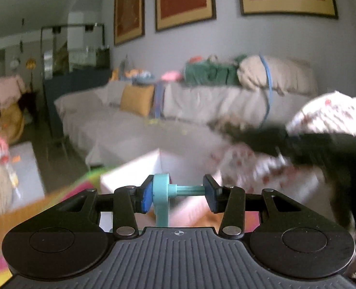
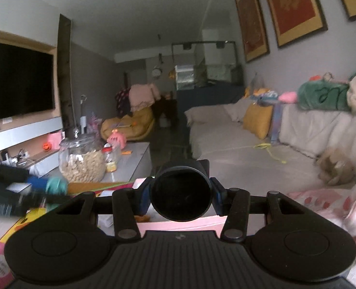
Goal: Organize rigid objects
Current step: 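Lower the teal piece into the pink box and open the left gripper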
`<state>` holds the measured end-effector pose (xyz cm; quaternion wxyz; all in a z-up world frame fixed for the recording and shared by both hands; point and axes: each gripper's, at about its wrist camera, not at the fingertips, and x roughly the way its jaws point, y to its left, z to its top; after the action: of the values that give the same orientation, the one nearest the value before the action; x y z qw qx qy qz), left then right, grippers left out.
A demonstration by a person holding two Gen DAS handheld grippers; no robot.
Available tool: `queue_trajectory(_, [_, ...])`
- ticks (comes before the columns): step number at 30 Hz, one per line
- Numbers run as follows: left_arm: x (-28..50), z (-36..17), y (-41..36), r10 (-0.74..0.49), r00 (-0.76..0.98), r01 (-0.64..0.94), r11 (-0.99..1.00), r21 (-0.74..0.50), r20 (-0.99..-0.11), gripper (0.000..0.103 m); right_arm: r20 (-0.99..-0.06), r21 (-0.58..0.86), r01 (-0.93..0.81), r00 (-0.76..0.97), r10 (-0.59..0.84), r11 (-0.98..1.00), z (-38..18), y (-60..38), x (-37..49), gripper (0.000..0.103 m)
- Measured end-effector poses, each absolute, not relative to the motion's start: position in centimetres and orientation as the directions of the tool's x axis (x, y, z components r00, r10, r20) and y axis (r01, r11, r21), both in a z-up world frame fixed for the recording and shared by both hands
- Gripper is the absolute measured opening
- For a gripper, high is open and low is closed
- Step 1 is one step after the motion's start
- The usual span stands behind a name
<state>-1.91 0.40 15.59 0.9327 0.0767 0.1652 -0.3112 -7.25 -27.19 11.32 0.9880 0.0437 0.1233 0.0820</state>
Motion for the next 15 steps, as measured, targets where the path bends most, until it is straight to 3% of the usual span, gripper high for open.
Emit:
queue_trajectory(3, [2.5,17.5,-0.8,-0.573,0.769,0.591,0.806,-0.028,-0.284,0.048,-0.255,0.108,-0.136,0.954,0.160,0.985,10.9,-27.6,-6.6,0.048])
queue_trajectory(5, [6.3,18.1,-1.4,-0.584,0.773,0.568,0.811,-0.141,-0.246,0.048,-0.275,0.104,-0.126,0.950,0.150,0.987,10.5,-27.8,-5.9,0.048])
queue_trajectory(8, [10.2,17.6,-1.5,-0.572,0.776,0.504,0.816,-0.285,-0.267,0.048,-0.298,0.101,-0.104,0.946,0.130,0.989,9.9,-28.2,-5.1,0.048])
queue_trajectory(12, [9.2,16.1,0.7,-0.541,0.807,0.462,0.828,-0.318,-0.238,0.048,-0.321,0.089,-0.068,0.943,0.093,0.994,9.1,-28.7,-4.4,0.048])
queue_trajectory(15, [7.1,13.7,3.5,-0.533,0.801,0.428,0.829,-0.361,-0.273,0.047,-0.350,0.104,-0.061,0.932,0.093,0.993,8.6,-28.7,-3.3,0.048])
